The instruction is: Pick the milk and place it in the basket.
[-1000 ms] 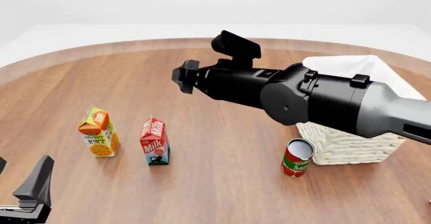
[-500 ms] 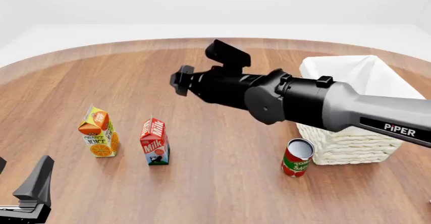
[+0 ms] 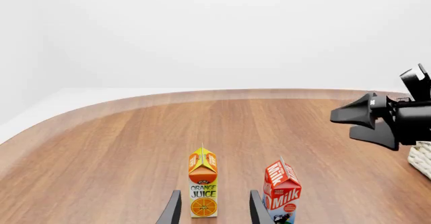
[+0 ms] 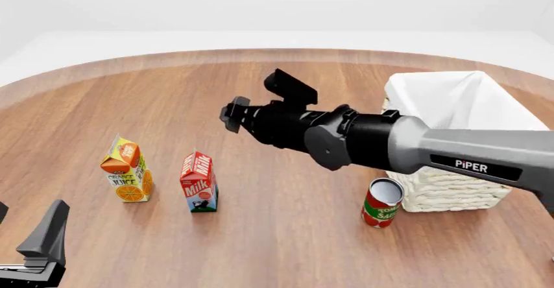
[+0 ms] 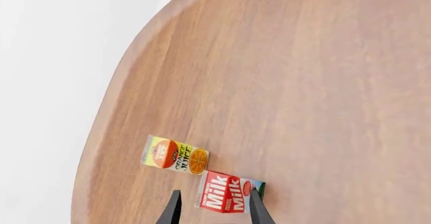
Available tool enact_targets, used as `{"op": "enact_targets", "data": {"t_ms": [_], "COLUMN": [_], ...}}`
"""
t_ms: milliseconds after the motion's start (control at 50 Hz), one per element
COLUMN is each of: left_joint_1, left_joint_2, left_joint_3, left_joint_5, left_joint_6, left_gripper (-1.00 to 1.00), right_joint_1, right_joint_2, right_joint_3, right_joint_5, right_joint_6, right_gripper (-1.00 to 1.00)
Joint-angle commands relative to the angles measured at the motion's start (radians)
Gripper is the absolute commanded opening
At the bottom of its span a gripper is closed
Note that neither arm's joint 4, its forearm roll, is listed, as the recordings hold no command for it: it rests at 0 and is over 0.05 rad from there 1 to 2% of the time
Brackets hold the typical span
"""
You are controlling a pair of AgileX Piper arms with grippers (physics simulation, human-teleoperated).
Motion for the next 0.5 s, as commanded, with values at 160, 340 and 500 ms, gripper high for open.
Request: {"op": "enact_targets", "data": {"t_ms": [160,340,500], "left_joint_1": [0.0,0.0,0.0], "left_joint_2": [0.0,0.0,0.0], "left_joint_3": [0.0,0.0,0.0], "left_joint_5": [0.0,0.0,0.0], "left_joint_6": [0.0,0.0,0.0], "left_gripper": [1.0,1.0,1.0], "right_joint_1": [0.017,0.037,0.049], "right_joint_2": [0.067,0.105,0.133], "right_joint_3": [-0.031,-0.08,-0.115], "right_joint_5": [-0.004,0.025,0.048], "right_joint_6": [0.026,0.022,0.016], "right_gripper": [1.0,1.0,1.0]}}
